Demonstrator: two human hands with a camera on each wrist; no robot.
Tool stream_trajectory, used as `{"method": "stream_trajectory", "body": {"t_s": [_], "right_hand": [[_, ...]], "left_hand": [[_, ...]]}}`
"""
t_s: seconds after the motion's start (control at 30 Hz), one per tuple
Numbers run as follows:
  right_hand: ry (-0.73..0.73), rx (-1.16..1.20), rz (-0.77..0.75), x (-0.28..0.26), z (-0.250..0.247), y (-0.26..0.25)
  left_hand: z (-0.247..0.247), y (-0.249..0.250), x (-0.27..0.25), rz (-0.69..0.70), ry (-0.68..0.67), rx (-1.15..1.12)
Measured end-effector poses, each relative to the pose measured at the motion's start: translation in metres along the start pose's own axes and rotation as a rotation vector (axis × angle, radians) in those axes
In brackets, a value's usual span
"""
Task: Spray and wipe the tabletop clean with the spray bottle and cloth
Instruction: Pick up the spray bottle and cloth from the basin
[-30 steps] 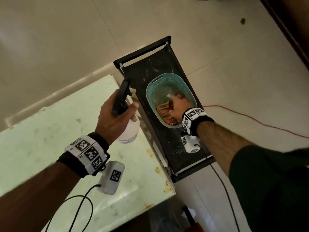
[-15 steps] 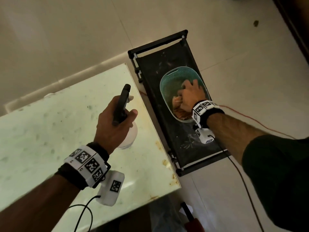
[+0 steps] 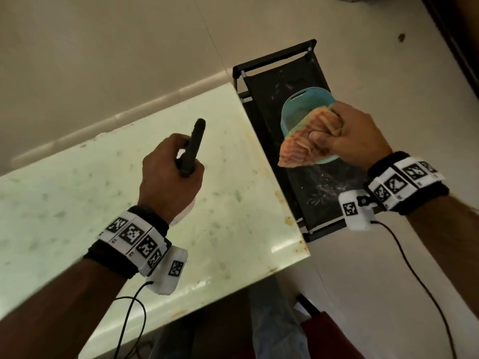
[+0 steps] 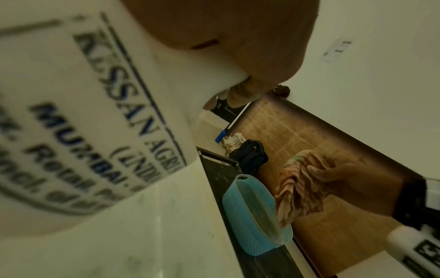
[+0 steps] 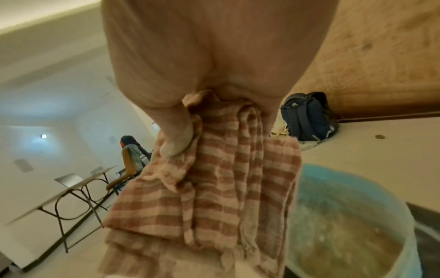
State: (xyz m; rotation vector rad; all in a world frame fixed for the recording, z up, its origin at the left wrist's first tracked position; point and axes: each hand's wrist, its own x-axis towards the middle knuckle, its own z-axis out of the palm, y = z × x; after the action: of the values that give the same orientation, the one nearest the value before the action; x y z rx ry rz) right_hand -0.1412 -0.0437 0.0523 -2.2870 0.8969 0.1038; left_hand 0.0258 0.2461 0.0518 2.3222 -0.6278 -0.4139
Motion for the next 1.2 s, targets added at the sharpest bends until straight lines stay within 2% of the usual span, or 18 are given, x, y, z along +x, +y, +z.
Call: {"method": "stream_trajectory", "body": {"t_s": [0.1, 0.17, 0.23, 0.37, 0.43, 0.53, 0.6, 0.67, 0.73, 0.8, 0.83, 0.93, 1.1, 1.2], "right_hand": [[-0.119, 0.09, -0.025, -0.041, 0.033, -0.041], [-0.16, 0.143, -0.047, -0.066, 0.064, -0.064], [-0.17, 0.184, -0.063, -0.088, 0.094, -0.083], [-0.156, 0.296, -0.065, -0.122, 0.138, -0.116], [-0.14, 0.337, -0.086, -0.132, 0.152, -0.131], [-0.125, 0.338, -0.079, -0.141, 0.167, -0.149], [-0.103, 0.283, -0.089, -0.14, 0.171, -0.154], [-0.011, 0.288, -0.097, -0.148, 0.179, -0.149], [0.158, 0.312, -0.194, -0.162, 0.188, -0.145], [0.311, 0.161, -0.339, -0.183, 0.204, -0.139], [0.32, 0.061, -0.374, -0.193, 0.214, -0.138], [0.28, -0.145, -0.363, -0.213, 0.255, -0.138], [0.591, -0.124, -0.284, -0.192, 0.303, -0.128], [0.62, -0.082, -0.314, -0.18, 0.306, -0.115]], "left_hand": [[-0.031, -0.018, -0.023, 0.066, -0.094, -0.065], [-0.05, -0.034, -0.038, 0.09, -0.214, -0.123], [-0.07, -0.048, -0.053, 0.085, -0.37, -0.218], [-0.101, -0.065, -0.081, 0.093, -0.769, -0.488], [-0.103, -0.068, -0.093, 0.045, -0.858, -0.543], [-0.099, -0.077, -0.112, 0.004, -0.876, -0.56], [-0.1, -0.079, -0.114, -0.072, -0.824, -0.589], [-0.098, -0.084, -0.115, -0.142, -0.78, -0.639], [-0.098, -0.09, -0.111, -0.18, -0.776, -0.655], [-0.093, -0.098, -0.107, -0.198, -0.795, -0.67], [-0.091, -0.1, -0.105, -0.212, -0.809, -0.678], [-0.08, -0.102, -0.103, -0.235, -0.873, -0.722], [-0.058, -0.113, -0.113, -0.222, -0.991, -0.758], [-0.057, -0.122, -0.12, -0.133, -0.917, -0.711]]}}
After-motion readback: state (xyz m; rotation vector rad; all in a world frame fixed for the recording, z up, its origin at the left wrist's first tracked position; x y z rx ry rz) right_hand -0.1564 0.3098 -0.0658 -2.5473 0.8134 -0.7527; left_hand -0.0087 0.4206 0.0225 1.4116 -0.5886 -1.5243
